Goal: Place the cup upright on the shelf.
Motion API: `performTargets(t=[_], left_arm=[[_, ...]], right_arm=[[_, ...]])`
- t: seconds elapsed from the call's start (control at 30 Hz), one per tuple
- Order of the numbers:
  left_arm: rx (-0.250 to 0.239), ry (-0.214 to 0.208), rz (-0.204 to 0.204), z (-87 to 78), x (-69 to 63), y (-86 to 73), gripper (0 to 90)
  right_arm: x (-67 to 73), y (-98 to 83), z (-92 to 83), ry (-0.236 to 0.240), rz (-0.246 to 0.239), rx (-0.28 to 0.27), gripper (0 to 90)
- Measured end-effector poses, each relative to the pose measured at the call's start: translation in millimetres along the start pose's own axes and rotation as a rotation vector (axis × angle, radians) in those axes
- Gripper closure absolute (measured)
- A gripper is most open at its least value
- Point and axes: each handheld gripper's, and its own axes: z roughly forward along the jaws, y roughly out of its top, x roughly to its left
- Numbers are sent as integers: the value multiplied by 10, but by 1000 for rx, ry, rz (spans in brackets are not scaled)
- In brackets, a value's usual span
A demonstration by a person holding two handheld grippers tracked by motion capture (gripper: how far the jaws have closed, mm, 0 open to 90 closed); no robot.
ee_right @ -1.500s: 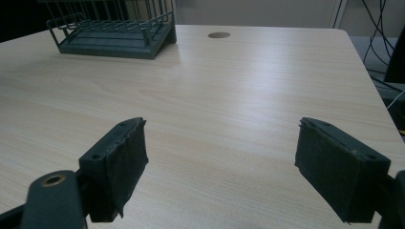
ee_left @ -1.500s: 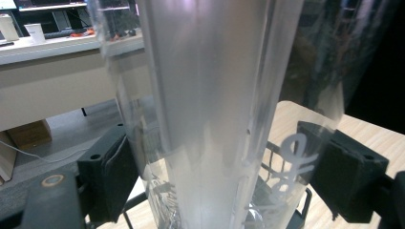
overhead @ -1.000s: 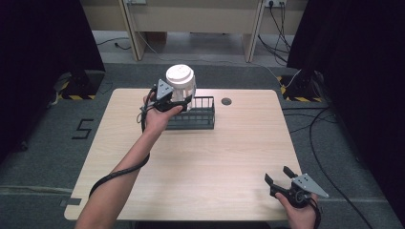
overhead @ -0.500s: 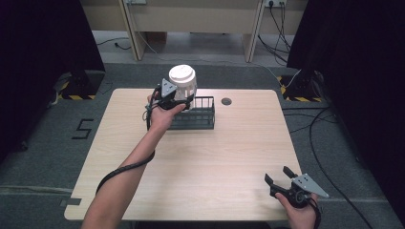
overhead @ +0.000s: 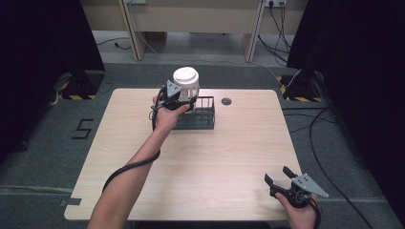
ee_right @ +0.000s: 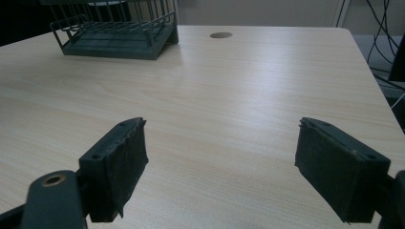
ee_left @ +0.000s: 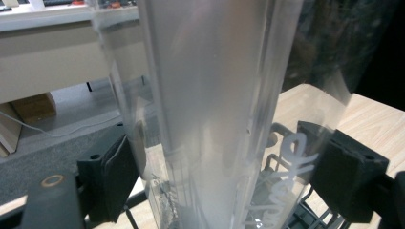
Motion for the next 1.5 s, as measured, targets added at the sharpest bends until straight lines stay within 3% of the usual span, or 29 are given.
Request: performTargets(t=[1.13, 1.5], left_arm=[[60, 25, -38, 176, -91, -241, 171], [66, 22, -39, 177, -87, -239, 169]], right_arm=[[5, 1, 4, 4, -4, 5, 187], [10, 2, 5, 6, -5, 7, 188]])
